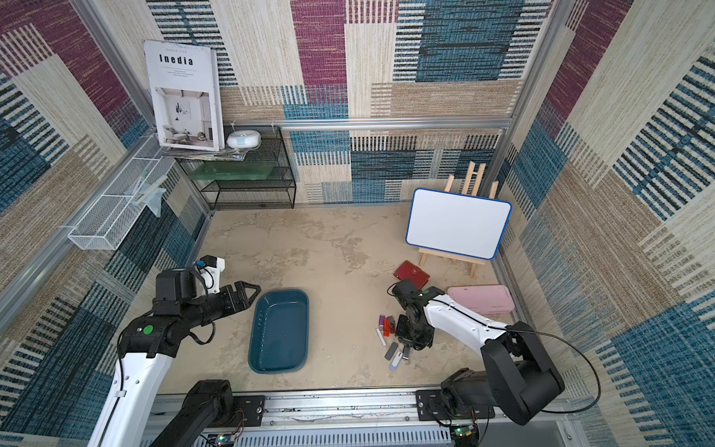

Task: Put the usb flash drive into the storage box
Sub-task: Pick up the USB flash from the center of the board, then place the USB flash in the storage box.

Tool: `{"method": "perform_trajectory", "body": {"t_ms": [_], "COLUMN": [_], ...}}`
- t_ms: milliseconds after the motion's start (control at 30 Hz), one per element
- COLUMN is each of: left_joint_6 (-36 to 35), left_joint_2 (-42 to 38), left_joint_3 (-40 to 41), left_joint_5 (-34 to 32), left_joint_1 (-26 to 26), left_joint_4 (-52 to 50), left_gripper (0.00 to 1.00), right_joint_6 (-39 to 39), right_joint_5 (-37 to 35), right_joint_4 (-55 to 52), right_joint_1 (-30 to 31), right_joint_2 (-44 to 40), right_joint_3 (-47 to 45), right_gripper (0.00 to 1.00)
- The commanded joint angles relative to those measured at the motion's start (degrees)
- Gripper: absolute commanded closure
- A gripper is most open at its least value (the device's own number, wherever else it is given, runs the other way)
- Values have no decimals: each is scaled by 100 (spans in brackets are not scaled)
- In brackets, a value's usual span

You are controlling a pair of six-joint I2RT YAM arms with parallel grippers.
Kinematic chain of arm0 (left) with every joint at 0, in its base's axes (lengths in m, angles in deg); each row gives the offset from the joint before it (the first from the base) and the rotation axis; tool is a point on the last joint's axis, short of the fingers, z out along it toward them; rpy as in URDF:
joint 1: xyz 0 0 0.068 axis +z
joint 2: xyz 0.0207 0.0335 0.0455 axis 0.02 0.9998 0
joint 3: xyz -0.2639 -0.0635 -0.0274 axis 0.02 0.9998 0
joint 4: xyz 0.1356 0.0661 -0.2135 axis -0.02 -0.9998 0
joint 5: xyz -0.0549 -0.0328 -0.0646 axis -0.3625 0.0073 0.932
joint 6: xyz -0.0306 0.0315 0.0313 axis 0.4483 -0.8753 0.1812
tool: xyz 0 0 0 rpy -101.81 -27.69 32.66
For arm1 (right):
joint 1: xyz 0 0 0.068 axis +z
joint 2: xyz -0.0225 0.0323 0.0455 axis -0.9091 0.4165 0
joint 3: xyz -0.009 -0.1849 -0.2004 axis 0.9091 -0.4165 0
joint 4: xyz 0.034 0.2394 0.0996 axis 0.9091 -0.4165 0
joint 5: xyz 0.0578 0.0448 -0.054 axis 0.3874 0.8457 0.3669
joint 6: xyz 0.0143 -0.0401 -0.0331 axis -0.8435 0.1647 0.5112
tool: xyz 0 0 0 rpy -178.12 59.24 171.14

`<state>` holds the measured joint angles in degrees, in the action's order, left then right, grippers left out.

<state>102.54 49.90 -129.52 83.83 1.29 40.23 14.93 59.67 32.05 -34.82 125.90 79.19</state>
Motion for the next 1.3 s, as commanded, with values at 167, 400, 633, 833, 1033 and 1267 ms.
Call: {"method": "perform_trajectory", "body": {"t_ms": [167, 400, 633, 833, 1033, 1267], "left_joint_6": [-31, -37, -37, -15, 47, 109], "left_joint_2": [9, 9, 38, 62, 106, 131], "left_joint_3": [20, 20, 1, -23, -126, -140], "left_joint_5": [35, 10, -18, -174, -604, -912], "left_joint_1": [-14, -14, -14, -14, -14, -14], "left_joint_4": [10, 21, -9, -48, -195, -268], "left_gripper": [16, 16, 17, 17, 16, 20], "right_joint_6": [17, -93, -681, -970, -914, -783], "right_joint_5": [-123, 116, 401, 612, 895, 1067], "right_joint_4": [-183, -390, 300, 1387, 1954, 2050], "right_joint_1": [10, 96, 911, 1731, 2225, 2449], "right_joint_2": [-57, -357, 17, 1165, 2772, 4197], "right_joint_3": [214, 629, 1666, 2844, 4263, 5579], "right_gripper": [80, 81, 82, 81, 81, 81]}}
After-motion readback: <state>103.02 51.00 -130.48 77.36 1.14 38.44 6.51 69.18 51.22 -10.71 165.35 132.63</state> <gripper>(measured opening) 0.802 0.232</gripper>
